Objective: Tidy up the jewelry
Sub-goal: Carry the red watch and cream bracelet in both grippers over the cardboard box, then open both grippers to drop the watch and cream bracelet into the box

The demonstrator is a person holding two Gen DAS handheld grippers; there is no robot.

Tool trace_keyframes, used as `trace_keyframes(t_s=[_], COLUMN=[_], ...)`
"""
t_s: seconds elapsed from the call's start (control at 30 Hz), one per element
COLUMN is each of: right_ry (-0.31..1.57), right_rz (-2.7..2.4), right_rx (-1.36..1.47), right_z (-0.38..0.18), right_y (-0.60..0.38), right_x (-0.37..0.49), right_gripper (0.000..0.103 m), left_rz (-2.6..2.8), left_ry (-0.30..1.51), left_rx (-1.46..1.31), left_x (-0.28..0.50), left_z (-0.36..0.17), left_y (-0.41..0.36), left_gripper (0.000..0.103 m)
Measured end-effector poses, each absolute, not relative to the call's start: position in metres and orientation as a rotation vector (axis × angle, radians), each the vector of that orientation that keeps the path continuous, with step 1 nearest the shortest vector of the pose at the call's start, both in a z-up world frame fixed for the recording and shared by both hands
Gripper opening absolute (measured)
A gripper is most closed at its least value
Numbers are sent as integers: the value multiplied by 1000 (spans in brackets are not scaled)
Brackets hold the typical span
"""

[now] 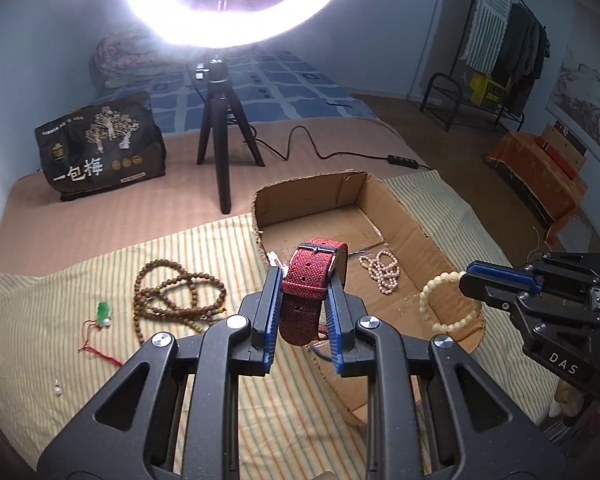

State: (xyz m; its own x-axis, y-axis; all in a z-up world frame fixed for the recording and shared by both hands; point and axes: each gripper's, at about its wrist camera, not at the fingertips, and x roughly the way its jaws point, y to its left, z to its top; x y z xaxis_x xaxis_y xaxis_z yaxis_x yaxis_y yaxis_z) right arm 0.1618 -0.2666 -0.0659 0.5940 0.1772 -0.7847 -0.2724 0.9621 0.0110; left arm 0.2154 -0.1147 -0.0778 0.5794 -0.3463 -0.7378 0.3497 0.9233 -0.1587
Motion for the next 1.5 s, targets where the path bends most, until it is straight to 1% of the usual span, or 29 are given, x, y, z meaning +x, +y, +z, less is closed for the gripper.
trace_keyframes(t_s=[0.57, 0.87, 0.9, 0.93, 0.97, 1.0, 1.03, 1.07, 1.1, 1.13, 1.2, 1.5], right_ry=[966, 1000, 1004, 1010, 1013, 1016, 1019, 1026, 1031, 1030, 1011, 1013], right_rz=[206, 194, 195, 199, 204, 208, 205, 198, 193, 191, 181, 171], right_rx=[-115, -113, -111, -110, -108, -105, -107, -112, -116, -118, -121, -109], right_z=[-92, -104, -106, -107, -108, -109, -110, -112, -112, -113, -111, -111], right_y=[-284, -288, -288, -288, -288, -288, -288, -288, -287, -287, -288, -287], right_x=[176, 185, 186, 187, 187, 187, 188, 189, 190, 190, 189, 190], right_gripper=[5, 5, 5, 6, 6, 6, 7, 12, 25, 43, 53, 54], left_rz=[-401, -406, -402, -398, -395, -389, -383, -381, -380, -376, -369, -365], left_ry=[951, 950, 954, 957, 957, 953, 948, 946, 944, 944, 943, 927], left_rx=[-25, -37, -42, -48, -54, -61, -61, -62, -68, -74, -83, -70], left_x=[243, 250, 251, 253, 253, 254, 254, 254, 255, 256, 256, 250], left_z=[-113, -116, -116, -117, -117, -116, -115, -114, -114, -113, -112, -106], left_y=[-140, -149, -148, -148, -147, -145, -144, -143, -141, -139, -136, -128], left_gripper=[20, 20, 21, 29, 40, 44, 45, 45, 45, 45, 45, 45])
